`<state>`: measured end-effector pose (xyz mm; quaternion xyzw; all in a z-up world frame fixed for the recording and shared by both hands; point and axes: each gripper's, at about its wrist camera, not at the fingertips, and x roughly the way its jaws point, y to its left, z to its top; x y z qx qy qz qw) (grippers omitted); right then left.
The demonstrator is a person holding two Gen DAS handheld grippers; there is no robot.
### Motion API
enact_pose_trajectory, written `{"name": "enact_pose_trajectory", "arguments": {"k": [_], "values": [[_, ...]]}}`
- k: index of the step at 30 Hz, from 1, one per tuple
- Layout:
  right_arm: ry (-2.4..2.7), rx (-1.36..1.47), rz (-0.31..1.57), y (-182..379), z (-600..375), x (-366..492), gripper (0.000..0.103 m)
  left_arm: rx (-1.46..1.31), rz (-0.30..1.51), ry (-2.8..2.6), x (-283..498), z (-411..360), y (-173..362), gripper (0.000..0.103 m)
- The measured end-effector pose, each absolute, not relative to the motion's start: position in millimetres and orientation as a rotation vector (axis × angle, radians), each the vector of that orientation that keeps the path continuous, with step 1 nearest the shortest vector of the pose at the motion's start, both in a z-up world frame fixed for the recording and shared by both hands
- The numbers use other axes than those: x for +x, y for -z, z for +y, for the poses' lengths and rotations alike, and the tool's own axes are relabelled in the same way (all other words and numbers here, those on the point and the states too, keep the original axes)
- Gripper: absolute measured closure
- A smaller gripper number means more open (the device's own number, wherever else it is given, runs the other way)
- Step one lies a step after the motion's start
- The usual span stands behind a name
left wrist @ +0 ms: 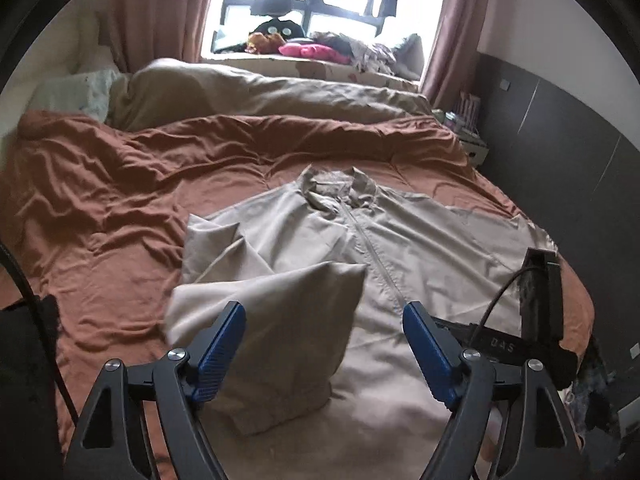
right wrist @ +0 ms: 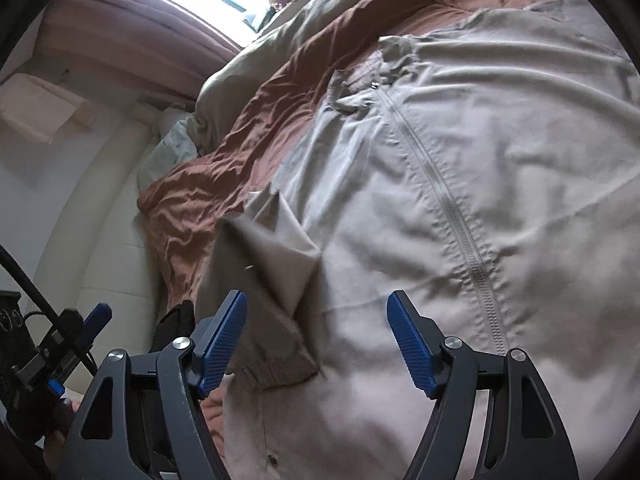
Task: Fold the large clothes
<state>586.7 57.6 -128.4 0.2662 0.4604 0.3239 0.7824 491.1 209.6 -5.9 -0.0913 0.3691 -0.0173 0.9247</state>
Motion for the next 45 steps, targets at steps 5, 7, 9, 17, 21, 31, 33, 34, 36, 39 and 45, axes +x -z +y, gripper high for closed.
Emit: {"name": "enact_pose_trajectory", "arguments": {"k": [5, 7, 9, 17, 21, 31, 33, 34, 36, 39, 45], "values": [[-0.774, 0.507, 0.966, 122, 67, 577, 0.032, -0.128, 0.758, -0.116, 461, 233, 1, 0.021], [-0.813, 0.467, 0.963, 122, 77, 573, 0.032, -0.141, 0.77, -0.16, 449, 248, 6, 0.021], [-0.857, 0.402, 0.969, 121, 95, 569, 0.032, -0.169, 0.782, -0.194, 436, 262, 14, 0.021], [-0.95, 0.201, 0.946, 119, 155, 547, 0.032, -0.289, 0.815, -0.285, 390, 305, 57, 0.022], [-0.945, 0.083, 0.95, 129, 188, 548, 0.032, -0.345, 0.831, -0.302, 377, 320, 79, 0.024], [-0.861, -0.163, 0.985, 154, 256, 538, 0.032, -0.428, 0.851, -0.322, 362, 345, 124, 0.031], [-0.824, -0.222, 1.011, 165, 268, 540, 0.032, -0.446, 0.854, -0.324, 361, 348, 132, 0.031], [-0.81, -0.243, 1.019, 168, 272, 540, 0.032, -0.45, 0.859, -0.323, 361, 350, 135, 0.031], [-0.789, -0.289, 1.003, 172, 281, 538, 0.032, -0.449, 0.866, -0.322, 361, 351, 140, 0.031], [-0.775, -0.329, 0.975, 174, 287, 534, 0.037, -0.448, 0.873, -0.322, 361, 351, 142, 0.031], [-0.8, -0.225, 0.996, 164, 263, 545, 0.087, -0.45, 0.861, -0.319, 365, 348, 133, 0.031]]}}
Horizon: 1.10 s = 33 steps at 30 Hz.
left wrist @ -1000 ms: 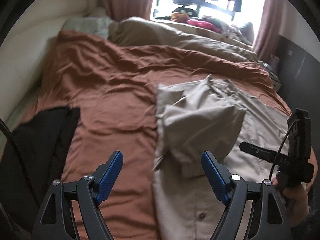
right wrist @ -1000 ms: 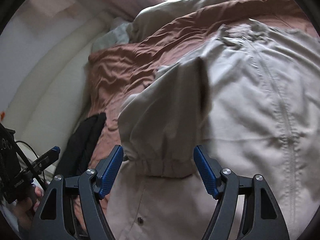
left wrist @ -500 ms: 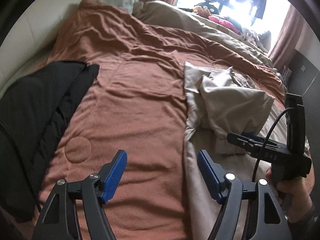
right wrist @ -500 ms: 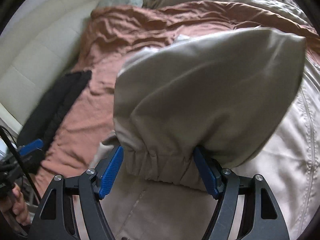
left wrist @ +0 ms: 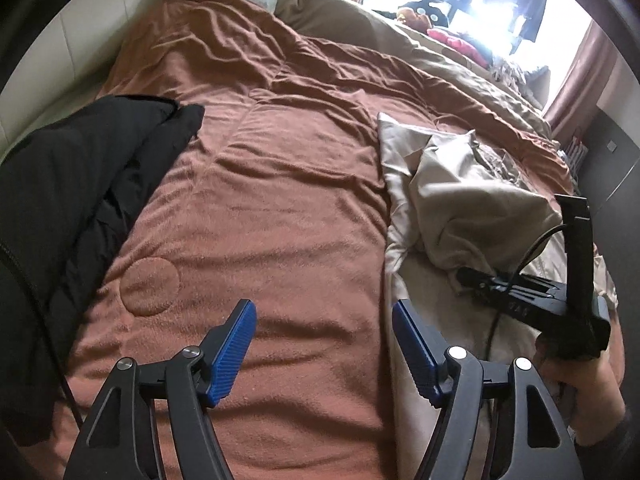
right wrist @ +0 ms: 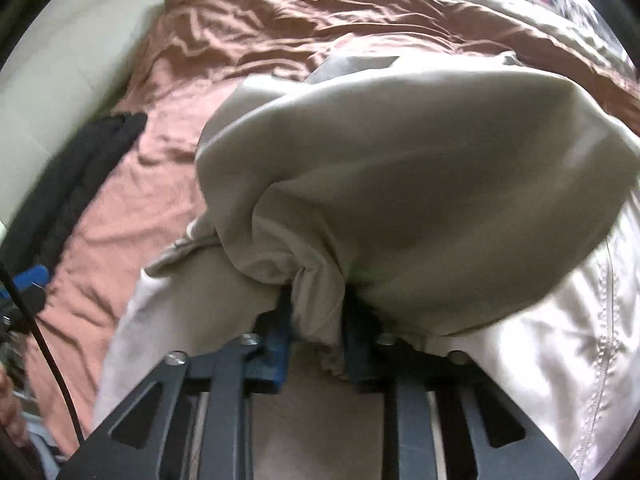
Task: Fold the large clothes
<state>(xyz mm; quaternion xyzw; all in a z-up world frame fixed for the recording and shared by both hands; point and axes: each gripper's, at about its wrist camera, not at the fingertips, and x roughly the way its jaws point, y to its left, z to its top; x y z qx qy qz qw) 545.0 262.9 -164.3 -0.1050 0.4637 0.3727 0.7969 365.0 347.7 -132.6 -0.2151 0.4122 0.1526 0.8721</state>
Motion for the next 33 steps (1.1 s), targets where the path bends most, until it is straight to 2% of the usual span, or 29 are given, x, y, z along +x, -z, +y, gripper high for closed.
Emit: {"name": "enact_pose_trajectory", "arguments": {"k": [12, 22, 24, 27, 28, 29, 30, 31, 33], "values": [[-0.871, 0.278, 0.941, 114, 128, 582, 0.088, -0.381, 0.852, -0.283, 405, 315, 105, 0.031], [-0.729, 0.548, 0.886, 120, 13, 619, 0.087, -0.322, 0.895, -0.25, 447, 284, 113, 0.031], [-0.666, 0.587, 0.888, 123, -4, 628, 0.083, -0.322, 0.902, -0.252, 453, 282, 116, 0.031], [-0.535, 0.681, 0.919, 142, -40, 643, 0.073, -0.317, 0.914, -0.262, 463, 282, 122, 0.031], [-0.516, 0.702, 0.928, 146, -47, 645, 0.054, -0.314, 0.919, -0.268, 466, 282, 124, 0.031], [-0.48, 0.73, 0.937, 152, -58, 649, 0.031, -0.311, 0.926, -0.274, 469, 282, 126, 0.031], [-0.457, 0.746, 0.937, 155, -65, 651, 0.023, -0.31, 0.931, -0.277, 470, 283, 128, 0.031], [-0.437, 0.765, 0.931, 158, -73, 650, 0.019, -0.309, 0.94, -0.281, 473, 283, 131, 0.031], [-0.417, 0.802, 0.946, 163, -84, 650, 0.019, -0.305, 0.954, -0.288, 476, 284, 136, 0.031]]}}
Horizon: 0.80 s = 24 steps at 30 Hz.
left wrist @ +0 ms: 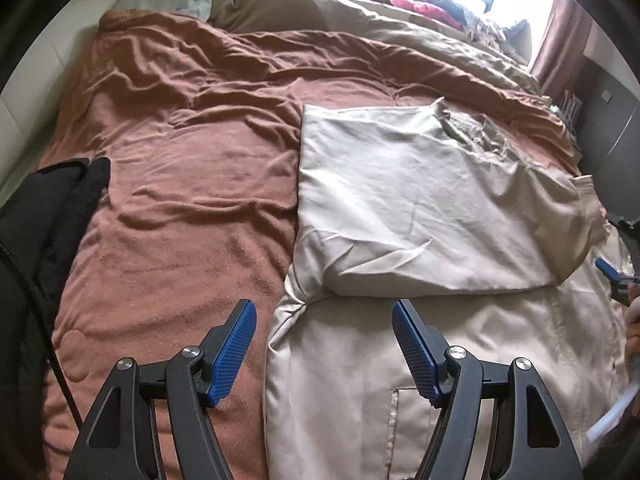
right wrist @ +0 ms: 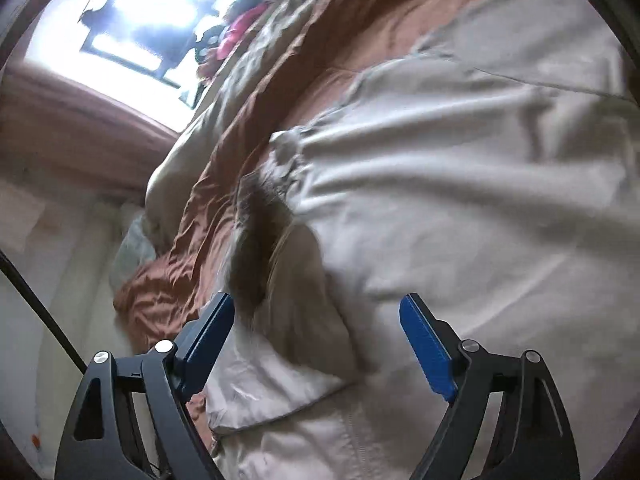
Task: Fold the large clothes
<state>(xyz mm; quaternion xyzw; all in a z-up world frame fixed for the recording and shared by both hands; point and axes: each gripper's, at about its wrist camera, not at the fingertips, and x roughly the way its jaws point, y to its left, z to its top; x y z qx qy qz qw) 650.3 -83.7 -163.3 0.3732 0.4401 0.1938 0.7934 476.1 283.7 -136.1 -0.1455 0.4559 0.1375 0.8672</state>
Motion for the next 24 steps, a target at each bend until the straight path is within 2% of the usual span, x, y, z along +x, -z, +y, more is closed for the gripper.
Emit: {"name": "enact_pose_trajectory", "arguments": {"k": [6, 7, 8, 9, 11, 12, 14, 18, 20, 22, 24], "values": [[-0.379, 0.846, 1.076, 199, -81, 651, 0.019, -0.303, 0.978, -0.31, 479, 284, 147, 0.031], [-0.386, 0.842, 1.081, 198, -79, 653, 0.019, -0.3, 0.984, -0.315, 479, 285, 150, 0.032], [-0.399, 0.83, 1.086, 201, -74, 658, 0.021, -0.295, 0.99, -0.317, 480, 284, 151, 0.038], [-0.406, 0.818, 1.087, 202, -70, 663, 0.025, -0.289, 0.999, -0.32, 481, 284, 154, 0.041], [-0.411, 0.803, 1.092, 203, -67, 668, 0.049, -0.277, 1.02, -0.328, 483, 285, 161, 0.048], [-0.411, 0.808, 1.099, 204, -67, 670, 0.053, -0.276, 1.025, -0.329, 485, 286, 163, 0.05], [-0.398, 0.838, 1.11, 209, -71, 676, 0.068, -0.282, 1.04, -0.33, 488, 288, 170, 0.055], [-0.391, 0.865, 1.1, 213, -81, 672, 0.076, -0.282, 1.054, -0.339, 495, 295, 182, 0.058], [-0.385, 0.866, 1.088, 213, -84, 675, 0.09, -0.285, 1.062, -0.358, 500, 300, 187, 0.072], [-0.379, 0.881, 1.071, 216, -84, 674, 0.096, -0.323, 1.056, -0.367, 501, 308, 191, 0.072], [-0.364, 0.898, 1.068, 220, -85, 667, 0.097, -0.337, 1.035, -0.383, 500, 312, 190, 0.072]]}}
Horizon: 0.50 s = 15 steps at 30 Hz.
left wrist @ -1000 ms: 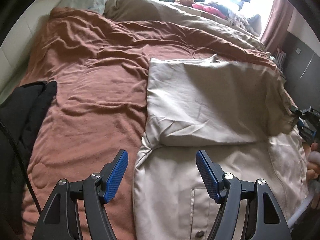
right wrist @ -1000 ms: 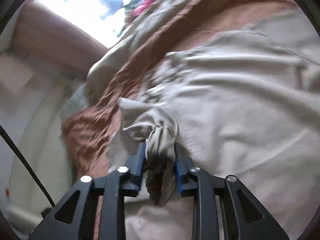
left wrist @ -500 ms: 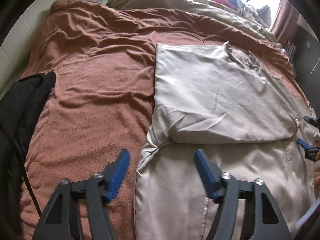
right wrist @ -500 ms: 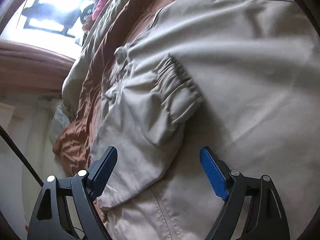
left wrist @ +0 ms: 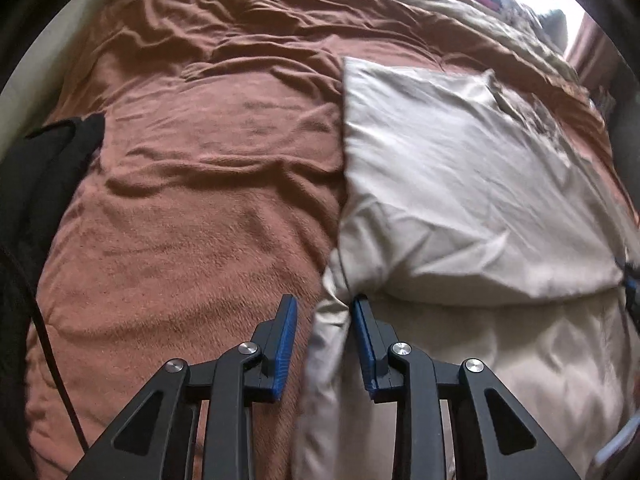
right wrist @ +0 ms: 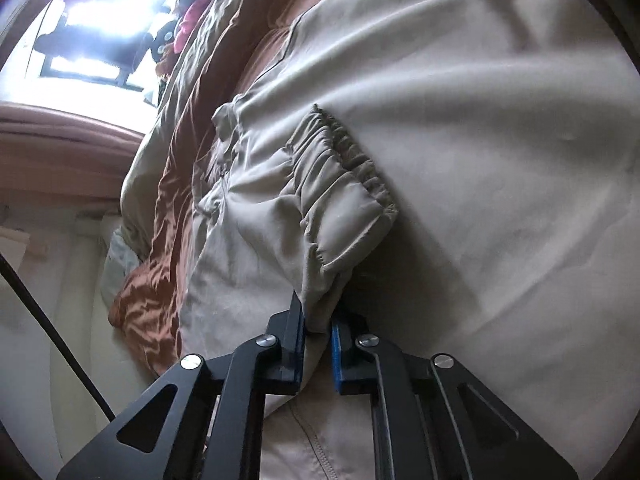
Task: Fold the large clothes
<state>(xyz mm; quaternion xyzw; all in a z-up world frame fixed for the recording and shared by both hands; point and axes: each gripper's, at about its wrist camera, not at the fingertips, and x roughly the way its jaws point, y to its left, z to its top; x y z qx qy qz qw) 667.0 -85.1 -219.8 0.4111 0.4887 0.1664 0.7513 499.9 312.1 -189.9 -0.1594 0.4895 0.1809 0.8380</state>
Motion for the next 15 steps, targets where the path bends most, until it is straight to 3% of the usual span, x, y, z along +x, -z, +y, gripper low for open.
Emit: {"name": "enact_pose_trajectory", "arguments": {"k": [9, 12, 14, 15], "values": [[-0.381, 0.719, 1.047, 198, -67, 670, 0.093, -0.33, 1.025, -0.415, 490, 296, 171, 0.072], [-0.4, 0.745, 1.087, 202, -76, 670, 0.081, -0.316, 0.993, -0.387, 481, 282, 153, 0.072], [-0.403, 0.76, 1.077, 194, -89, 666, 0.057, -0.306, 0.981, -0.367, 477, 271, 142, 0.072], [-0.403, 0.759, 1.065, 187, -97, 664, 0.05, -0.301, 0.973, -0.355, 475, 264, 136, 0.072]]}}
